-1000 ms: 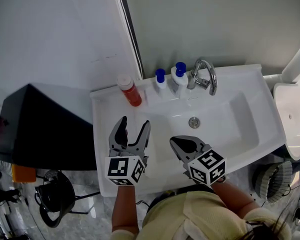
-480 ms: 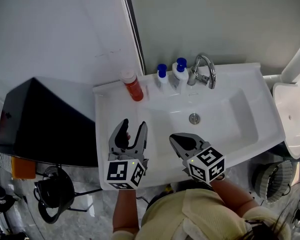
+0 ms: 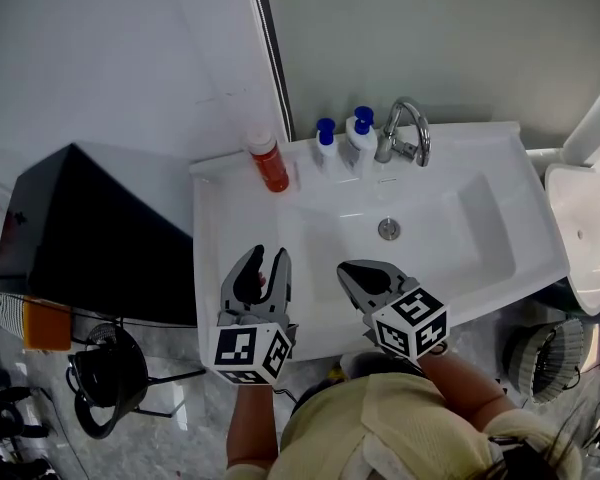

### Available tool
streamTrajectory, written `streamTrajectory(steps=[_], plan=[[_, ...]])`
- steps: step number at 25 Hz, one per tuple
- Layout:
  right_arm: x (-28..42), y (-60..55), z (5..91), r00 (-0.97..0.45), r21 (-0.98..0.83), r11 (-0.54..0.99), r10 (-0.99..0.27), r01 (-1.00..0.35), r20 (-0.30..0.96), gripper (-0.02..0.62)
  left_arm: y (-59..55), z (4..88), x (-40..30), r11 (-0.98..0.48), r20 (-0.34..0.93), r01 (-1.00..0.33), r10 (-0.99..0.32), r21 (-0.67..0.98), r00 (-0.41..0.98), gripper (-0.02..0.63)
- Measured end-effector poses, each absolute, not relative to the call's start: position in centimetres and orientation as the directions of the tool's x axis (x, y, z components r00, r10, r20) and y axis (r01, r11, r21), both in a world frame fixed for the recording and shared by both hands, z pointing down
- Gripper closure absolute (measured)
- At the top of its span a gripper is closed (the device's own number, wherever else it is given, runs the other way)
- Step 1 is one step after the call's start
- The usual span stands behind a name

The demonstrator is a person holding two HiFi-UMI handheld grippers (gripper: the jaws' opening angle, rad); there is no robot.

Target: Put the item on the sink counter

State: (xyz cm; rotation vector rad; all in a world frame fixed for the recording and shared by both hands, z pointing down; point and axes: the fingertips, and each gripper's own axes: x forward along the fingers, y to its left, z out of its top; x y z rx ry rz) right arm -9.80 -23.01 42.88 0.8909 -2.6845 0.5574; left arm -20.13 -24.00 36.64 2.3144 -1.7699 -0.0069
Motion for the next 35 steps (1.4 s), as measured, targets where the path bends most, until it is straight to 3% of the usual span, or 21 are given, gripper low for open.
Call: streamTrajectory(steps=[7,19,35], plan=[[-9.8,-22.1,42.7,-0.779,-0.273,0.740,-0.518,-0.615,0.353,0.572,-22.4,37.4,-19.9,-0.231,0.175,-0.957,-0.949,0.177,0.262,0.498],[-10.2,-20.5,42.6,-0.779,-0.267,0.743,-0.517,-0.614,0.355,0.572,-19.3,38.6,-19.8,-0.200,0.212,-0.965,-0.949,0.172,0.234,0.546],[-9.6,-18.6,43.2,-0.780,-0.296,0.733,-0.502,-0.613,0.373,0.572,-15.9,41.5,-18.4,-0.185,0.309,-0.959,-0.919,0.213,0.246,0.563]])
